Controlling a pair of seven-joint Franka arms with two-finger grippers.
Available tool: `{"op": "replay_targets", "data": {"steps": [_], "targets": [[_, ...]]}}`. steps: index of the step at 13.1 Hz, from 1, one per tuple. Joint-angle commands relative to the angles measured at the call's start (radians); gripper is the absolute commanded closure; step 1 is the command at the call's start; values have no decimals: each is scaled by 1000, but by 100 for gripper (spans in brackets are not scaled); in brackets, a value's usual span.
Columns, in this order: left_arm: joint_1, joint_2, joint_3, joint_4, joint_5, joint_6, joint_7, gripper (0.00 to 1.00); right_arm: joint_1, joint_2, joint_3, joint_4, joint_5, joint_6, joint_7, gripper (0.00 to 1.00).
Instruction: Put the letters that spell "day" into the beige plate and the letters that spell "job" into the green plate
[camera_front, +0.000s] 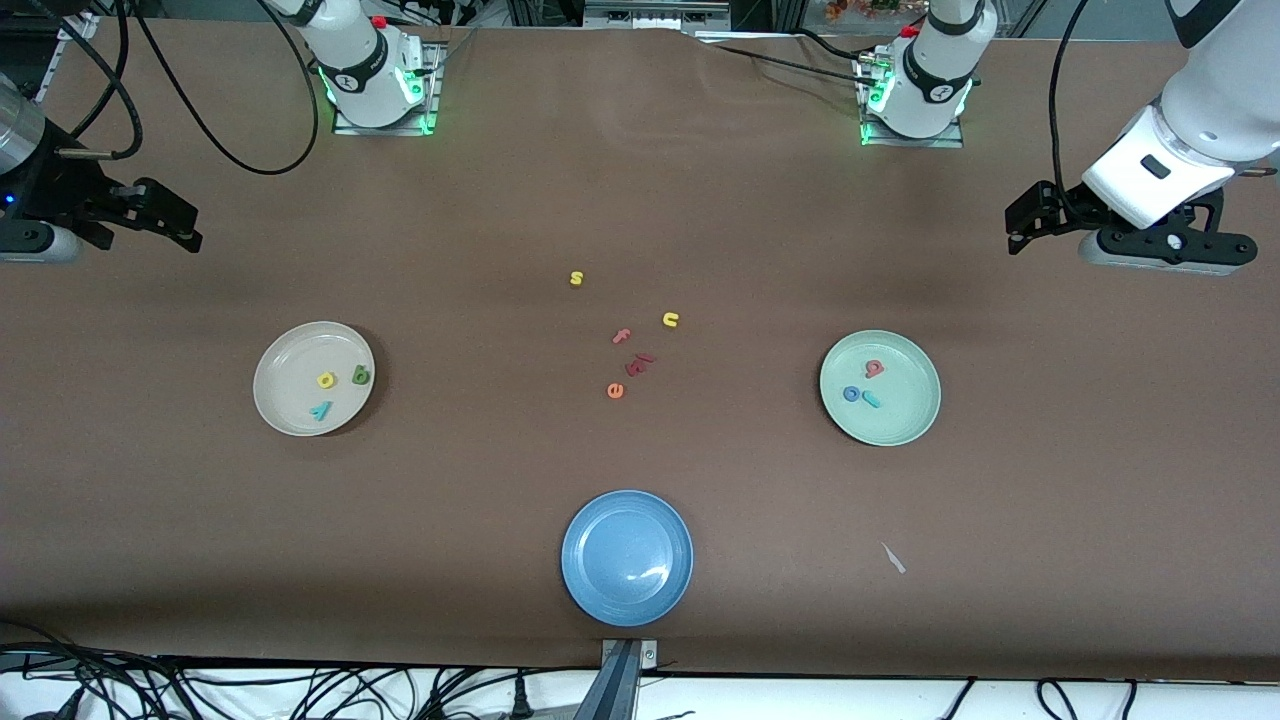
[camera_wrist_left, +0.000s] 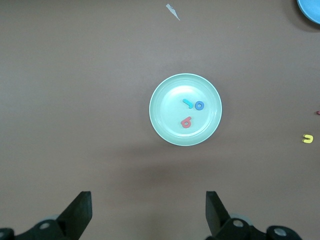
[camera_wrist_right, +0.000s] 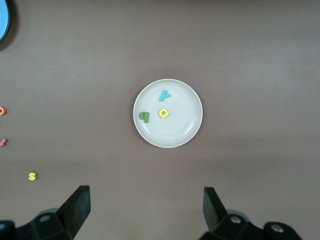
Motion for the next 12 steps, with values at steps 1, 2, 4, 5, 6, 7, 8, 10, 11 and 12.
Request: {"op": "replay_targets", "data": {"steps": [1,2,4,5,6,7,8,10,11,12], "targets": [[0,10,2,30,-29,-26,16,0,-7,-14,10,-16,-13,2,-4,0],[0,10,2,30,-29,-26,14,0,-7,-14,8,-16,-13,2,-4,0],[0,10,2,30,-29,-26,16,0,-7,-16,10,-16,-11,2,-4,0],[0,10,2,30,-29,-26,13,0,-7,-14,10,-16,-11,2,-3,0],[0,10,2,30,-27,-26,16,0,-7,-16,10,-16,-13,2,-3,0],[0,10,2,30,-27,-26,14,0,-7,-16,10,-16,-11,2,-3,0],[0,10,2,30,-21,-26,14,0,-7,-16,10,-16,-11,2,-3,0],[0,10,2,30,-16,-21,13,0,-7,-16,10,-16,-11,2,-4,0],[-4,12,0,32,-15,-21,11,0,-7,-16,10,-16,-11,2,-3,0],[-2,15,2,32,-15,-21,13,0,-7,-16,8,-16,-13,2,-3,0]]}}
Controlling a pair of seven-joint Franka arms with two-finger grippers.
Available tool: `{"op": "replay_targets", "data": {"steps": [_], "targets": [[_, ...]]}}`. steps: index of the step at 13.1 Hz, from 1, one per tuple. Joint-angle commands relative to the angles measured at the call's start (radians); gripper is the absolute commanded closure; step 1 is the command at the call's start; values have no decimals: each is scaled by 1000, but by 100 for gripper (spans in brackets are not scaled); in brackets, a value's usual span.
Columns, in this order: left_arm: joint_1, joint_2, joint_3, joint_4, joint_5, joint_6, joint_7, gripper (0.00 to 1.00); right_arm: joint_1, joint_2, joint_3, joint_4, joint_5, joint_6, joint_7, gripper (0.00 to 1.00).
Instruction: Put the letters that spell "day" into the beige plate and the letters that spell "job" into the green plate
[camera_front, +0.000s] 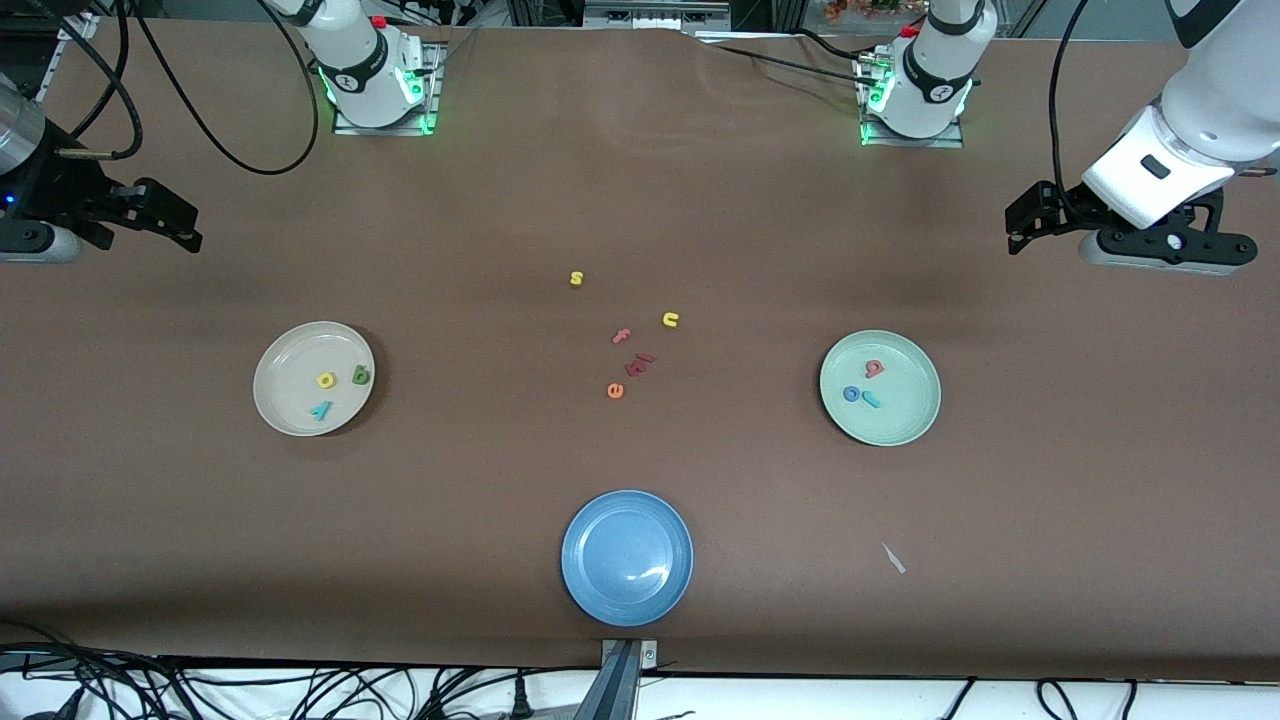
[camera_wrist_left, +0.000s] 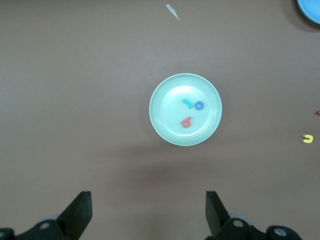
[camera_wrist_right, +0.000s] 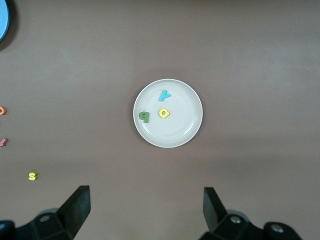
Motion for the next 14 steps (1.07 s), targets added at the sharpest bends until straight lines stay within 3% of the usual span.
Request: {"op": "replay_targets", "data": {"steps": [1,14], "targets": [[0,16,2,32,-25,-21,11,0,-7,-16,10,-15,-11,2,-3,0],[7,30,3,61,-25,-24,19,0,-7,-16,10,-15,-13,2,-3,0]]}}
